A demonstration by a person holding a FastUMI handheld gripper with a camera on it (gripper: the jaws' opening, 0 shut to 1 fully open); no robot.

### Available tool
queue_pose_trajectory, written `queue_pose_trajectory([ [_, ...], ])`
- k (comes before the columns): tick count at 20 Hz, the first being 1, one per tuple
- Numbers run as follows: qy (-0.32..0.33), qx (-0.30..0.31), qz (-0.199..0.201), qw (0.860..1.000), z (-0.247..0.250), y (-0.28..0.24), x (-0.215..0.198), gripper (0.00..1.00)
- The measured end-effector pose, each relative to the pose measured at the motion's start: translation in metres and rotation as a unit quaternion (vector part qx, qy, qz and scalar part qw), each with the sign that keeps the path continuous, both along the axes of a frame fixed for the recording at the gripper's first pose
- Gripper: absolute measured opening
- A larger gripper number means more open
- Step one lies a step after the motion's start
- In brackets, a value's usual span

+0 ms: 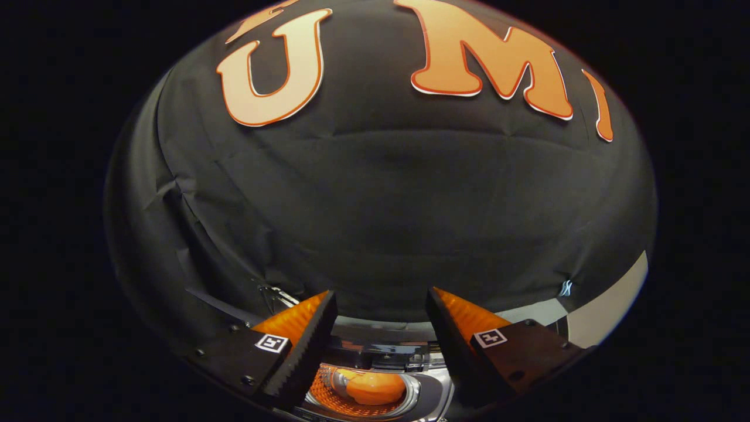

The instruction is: Put the clothes into the washing machine and then close the washing machine lid.

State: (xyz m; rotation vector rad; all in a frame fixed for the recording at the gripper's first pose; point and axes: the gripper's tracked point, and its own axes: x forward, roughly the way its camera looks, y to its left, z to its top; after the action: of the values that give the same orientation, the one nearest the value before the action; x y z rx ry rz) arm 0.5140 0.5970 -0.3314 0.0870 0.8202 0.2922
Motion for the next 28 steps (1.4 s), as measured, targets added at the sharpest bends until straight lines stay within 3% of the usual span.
queue_pose_trajectory([
  [20, -0.049, 0.014, 0.010, 0.999, 0.015, -0.014, -0.075, 0.99],
  [28, -0.031, 0.018, 0.028, 0.999, -0.002, -0.021, -0.149, 0.99],
])
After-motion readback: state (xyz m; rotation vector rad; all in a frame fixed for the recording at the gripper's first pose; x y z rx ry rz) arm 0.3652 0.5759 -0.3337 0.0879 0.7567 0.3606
